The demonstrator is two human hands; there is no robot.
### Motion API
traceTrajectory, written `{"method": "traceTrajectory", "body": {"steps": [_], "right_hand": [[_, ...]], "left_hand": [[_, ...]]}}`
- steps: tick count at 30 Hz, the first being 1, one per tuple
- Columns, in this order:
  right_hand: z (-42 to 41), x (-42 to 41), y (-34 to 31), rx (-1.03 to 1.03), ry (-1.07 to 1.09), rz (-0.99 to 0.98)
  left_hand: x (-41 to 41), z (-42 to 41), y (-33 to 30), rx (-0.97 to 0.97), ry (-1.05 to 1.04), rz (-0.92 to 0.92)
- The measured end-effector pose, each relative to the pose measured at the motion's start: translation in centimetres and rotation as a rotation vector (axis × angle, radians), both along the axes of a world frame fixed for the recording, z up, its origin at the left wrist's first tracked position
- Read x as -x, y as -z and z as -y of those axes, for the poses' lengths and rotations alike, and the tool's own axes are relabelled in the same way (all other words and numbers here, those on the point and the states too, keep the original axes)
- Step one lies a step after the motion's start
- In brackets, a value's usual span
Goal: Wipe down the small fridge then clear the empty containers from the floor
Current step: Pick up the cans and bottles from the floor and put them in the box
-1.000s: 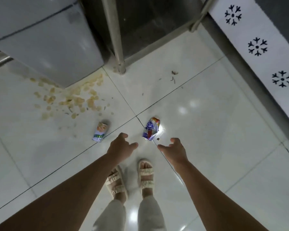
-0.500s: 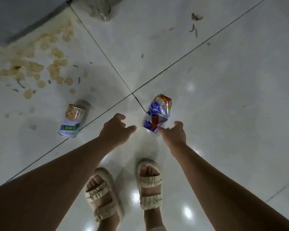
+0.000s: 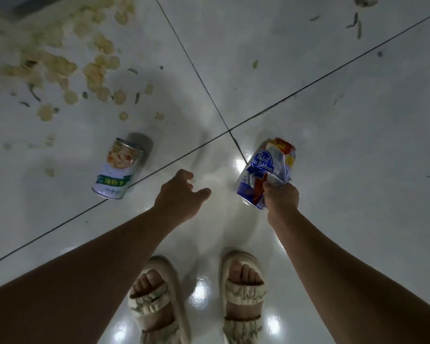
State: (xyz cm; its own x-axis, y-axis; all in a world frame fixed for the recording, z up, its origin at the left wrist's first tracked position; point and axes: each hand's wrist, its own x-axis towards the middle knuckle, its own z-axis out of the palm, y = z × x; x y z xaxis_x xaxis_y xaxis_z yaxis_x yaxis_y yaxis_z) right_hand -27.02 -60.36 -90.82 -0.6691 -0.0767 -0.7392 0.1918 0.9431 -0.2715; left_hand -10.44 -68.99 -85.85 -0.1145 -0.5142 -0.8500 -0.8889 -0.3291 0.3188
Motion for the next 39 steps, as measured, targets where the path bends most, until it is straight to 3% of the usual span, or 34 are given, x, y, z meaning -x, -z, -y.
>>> {"method": "traceTrajectory", "body": {"steps": [8,15,19,28,33,39], "right_hand": [[5.1,-6.2,-3.1,0.140,-0.277,0.025],[8.7,-13.0,-2.9,0.230,-0.486,0.042],[9.0,-14.7,-1.4,0.275,-0.512,-0.010],[8.2,-14.1,1.3,0.302,-0.518,-0.050],[8.1,-13.8,-1.4,0.300,-0.540,-0.066],[8.9,-13.1,-10.5,0.322,-0.543,-0.049]], "left_hand": [[-5.9,2.9,-2.3,0.081,-0.154,0.003],[-12.6,4.5,-0.8,0.268,-0.237,0.128],[-14.5,4.4,1.7,0.288,-0.260,0.209],[-14.5,3.3,6.4,0.293,-0.330,0.192],[-14.3,3.0,3.3,0.364,-0.377,0.170],[-13.6,3.9,-5.9,0.412,-0.353,0.150]]}}
